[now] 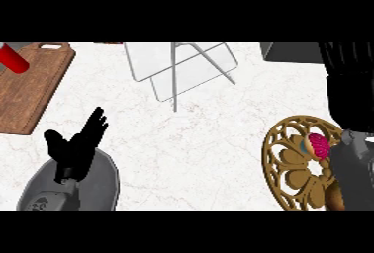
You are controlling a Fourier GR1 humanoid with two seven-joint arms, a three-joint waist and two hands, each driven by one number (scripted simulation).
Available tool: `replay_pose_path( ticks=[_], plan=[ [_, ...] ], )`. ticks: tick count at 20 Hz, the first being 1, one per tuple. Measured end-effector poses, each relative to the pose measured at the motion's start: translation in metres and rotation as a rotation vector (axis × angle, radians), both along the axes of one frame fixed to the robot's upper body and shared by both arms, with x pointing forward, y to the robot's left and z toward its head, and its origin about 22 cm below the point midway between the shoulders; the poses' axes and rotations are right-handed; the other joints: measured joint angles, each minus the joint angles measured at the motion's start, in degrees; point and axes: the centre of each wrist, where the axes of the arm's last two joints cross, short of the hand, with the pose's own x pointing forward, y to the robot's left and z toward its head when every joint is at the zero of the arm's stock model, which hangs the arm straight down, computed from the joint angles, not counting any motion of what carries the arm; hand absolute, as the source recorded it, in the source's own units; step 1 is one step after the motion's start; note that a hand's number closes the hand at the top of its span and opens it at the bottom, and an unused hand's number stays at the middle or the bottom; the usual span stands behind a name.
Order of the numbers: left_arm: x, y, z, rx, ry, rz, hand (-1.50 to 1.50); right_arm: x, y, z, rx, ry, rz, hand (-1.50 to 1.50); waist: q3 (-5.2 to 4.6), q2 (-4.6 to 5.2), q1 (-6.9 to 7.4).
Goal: Pick the cupcake from the placemat and place it in the tiered shelf
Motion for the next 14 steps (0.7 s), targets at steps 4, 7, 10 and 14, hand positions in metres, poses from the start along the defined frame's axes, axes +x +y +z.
replay_pose_path(
  ticks=[4,7,10,14],
  plan=[
    [-0.007,0.012,-0.001,0.065,-0.009,0.004,0.0,-0.014,-0.046,-0.037,-0.056,0.231,-0.234,-1.5,0.59,0.12,-3.42],
    [-0.011,0.023,0.001,0.134,-0.017,0.0,0.0,-0.04,-0.106,-0.087,-0.161,0.521,-0.506,1.5,0.59,1.17,-6.71],
    [-0.016,0.025,-0.002,0.173,-0.01,-0.034,0.0,-0.077,-0.151,-0.124,-0.167,0.763,-0.765,-1.5,0.77,1.07,-7.52],
    [-0.021,0.016,-0.01,0.197,-0.021,-0.106,0.0,-0.122,-0.159,-0.147,-0.034,0.8,-0.901,-1.5,1.06,0.38,-5.64]
  ],
)
